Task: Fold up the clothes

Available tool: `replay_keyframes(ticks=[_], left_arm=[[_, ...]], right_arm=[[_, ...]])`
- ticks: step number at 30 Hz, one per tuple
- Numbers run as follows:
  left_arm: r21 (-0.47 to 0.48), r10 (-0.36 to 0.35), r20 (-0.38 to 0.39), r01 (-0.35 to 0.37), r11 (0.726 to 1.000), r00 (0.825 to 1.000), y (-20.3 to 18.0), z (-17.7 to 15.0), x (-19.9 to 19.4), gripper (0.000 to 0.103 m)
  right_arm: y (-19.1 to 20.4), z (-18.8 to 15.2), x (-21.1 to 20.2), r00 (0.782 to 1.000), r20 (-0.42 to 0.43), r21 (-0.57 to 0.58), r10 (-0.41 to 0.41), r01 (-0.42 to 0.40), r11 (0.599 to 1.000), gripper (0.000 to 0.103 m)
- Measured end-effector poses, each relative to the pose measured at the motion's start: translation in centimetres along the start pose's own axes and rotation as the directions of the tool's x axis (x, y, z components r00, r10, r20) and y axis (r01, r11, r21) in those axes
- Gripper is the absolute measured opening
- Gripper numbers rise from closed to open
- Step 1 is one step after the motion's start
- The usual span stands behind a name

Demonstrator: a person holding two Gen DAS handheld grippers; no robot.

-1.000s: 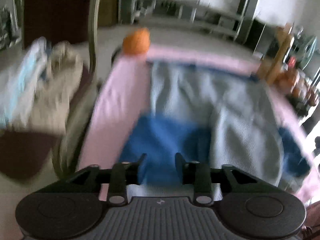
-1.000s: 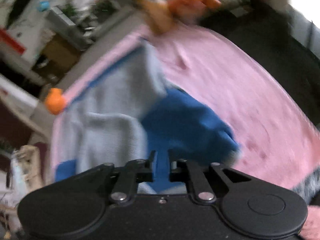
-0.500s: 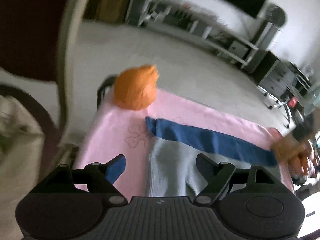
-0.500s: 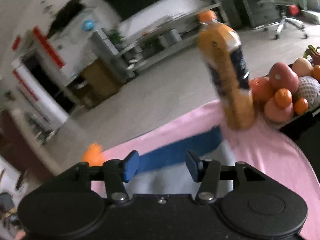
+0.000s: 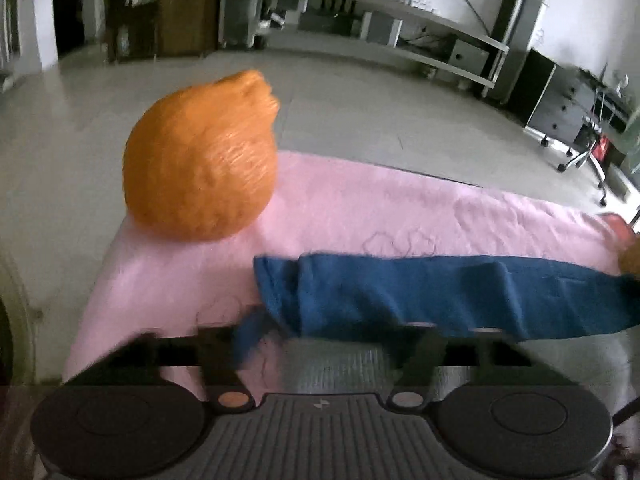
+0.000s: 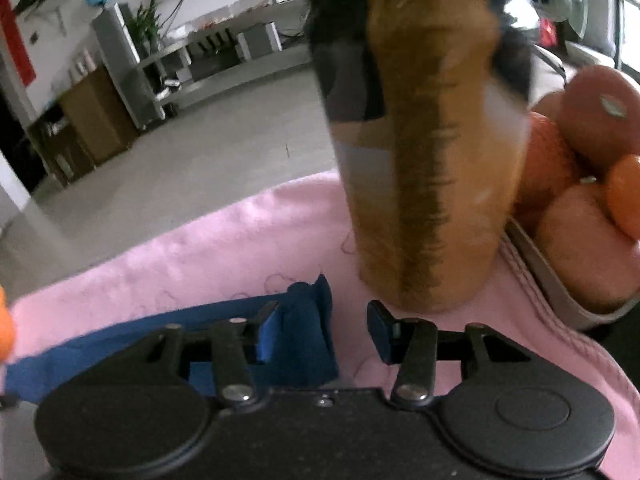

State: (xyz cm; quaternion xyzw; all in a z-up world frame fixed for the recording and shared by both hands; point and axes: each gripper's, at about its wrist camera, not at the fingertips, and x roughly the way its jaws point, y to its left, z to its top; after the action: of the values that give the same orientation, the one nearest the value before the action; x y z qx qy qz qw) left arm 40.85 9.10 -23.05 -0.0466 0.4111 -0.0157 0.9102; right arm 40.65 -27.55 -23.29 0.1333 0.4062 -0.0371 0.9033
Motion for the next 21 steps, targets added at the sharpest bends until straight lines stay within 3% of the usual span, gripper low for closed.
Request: replay_keyframes(ticks=[1,2,8,13,19,21], left_arm=[[0.017,0.017,0.006,-0.017,1.0,1.0,-0.3,0.1,0.0,0.006],[0.019,0.034,0.015,-0.034,0.999,0.999,-0.4,0.2,-0.2,0.002],[0.041,0.079,0.137,-0.085,0.996,0.988,-1.2,0.5,-5.7,0.002],[0.086,0.078,0.24,-0.101,0.991,0.968,-2.0,-0.2,-14.0,0.003],[0.078,0.092,0.315,-0.122,0.989,0.944,-1.5,-5.3,-24.9,0.003],[0.058,0.085,0.318,-0.109,0.992,0.944,-1.0,-7.9,-28.0,0.003]], right_arm=[[0.3,0.0,0.3,1.0,-0.003,-0.019,-0.004,0.004,1.0,0.012],[0.5,-0.1,0.5,1.0,-0.002,-0.039,-0.005,0.005,0.999,0.009],[1.9,0.1,-4.2,0.995,0.103,-0.107,0.009,0.002,0.994,0.008],[1.5,0.9,-12.7,0.991,0.128,-0.066,0.038,-0.029,0.997,0.008],[-0.2,-1.5,-24.2,0.988,0.155,-0.069,0.029,-0.018,0.997,0.008],[-0.7,-3.1,-27.0,0.986,0.165,-0.075,0.032,-0.02,0.997,0.008]])
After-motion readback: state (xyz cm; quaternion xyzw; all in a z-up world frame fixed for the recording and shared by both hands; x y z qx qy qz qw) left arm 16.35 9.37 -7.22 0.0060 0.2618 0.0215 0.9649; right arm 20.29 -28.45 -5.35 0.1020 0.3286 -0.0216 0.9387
